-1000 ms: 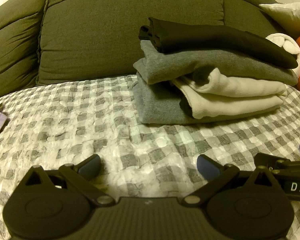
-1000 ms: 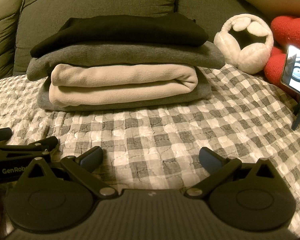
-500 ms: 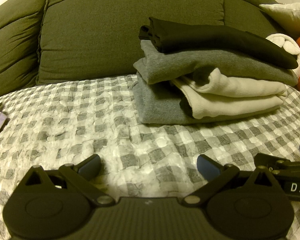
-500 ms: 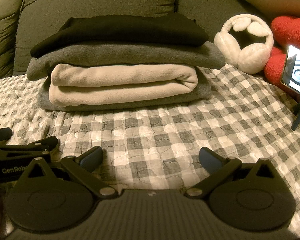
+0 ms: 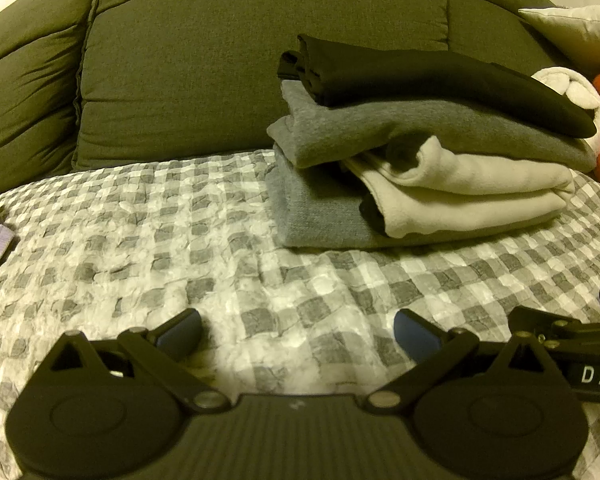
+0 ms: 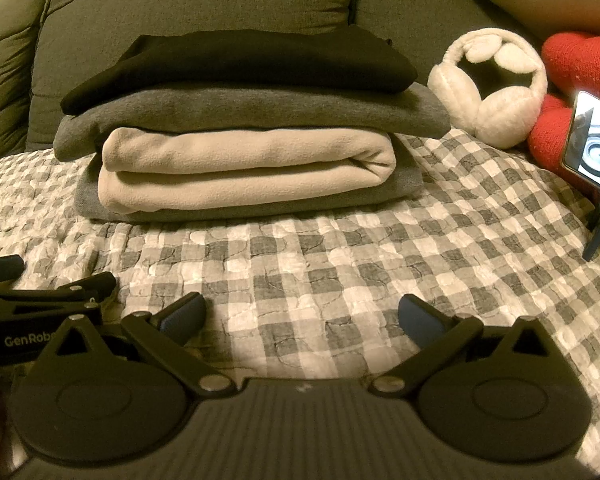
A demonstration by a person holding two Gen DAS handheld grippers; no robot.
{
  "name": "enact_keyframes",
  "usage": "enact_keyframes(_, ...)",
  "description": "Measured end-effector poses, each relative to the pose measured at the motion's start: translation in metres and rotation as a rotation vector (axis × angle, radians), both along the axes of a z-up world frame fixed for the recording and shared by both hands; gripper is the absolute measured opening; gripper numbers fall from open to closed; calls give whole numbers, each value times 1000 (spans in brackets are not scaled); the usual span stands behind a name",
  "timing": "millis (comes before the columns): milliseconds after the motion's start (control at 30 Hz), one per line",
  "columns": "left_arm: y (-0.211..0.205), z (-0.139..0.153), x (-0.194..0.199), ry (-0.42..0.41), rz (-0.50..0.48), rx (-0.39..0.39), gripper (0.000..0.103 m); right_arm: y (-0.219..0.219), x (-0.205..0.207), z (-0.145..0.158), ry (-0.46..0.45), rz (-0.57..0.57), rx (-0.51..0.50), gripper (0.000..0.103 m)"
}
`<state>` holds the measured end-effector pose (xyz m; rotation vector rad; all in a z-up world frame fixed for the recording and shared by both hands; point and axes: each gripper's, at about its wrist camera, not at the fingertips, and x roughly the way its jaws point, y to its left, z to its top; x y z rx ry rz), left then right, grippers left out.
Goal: Fold clothes
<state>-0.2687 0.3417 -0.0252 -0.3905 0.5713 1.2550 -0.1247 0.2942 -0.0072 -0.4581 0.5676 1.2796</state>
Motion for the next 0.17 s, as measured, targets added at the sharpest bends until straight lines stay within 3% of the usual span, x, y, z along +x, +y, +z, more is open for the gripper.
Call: enact_keyframes(167,0,0,0,0,0,0,103,0,0,0,0,0,0,103)
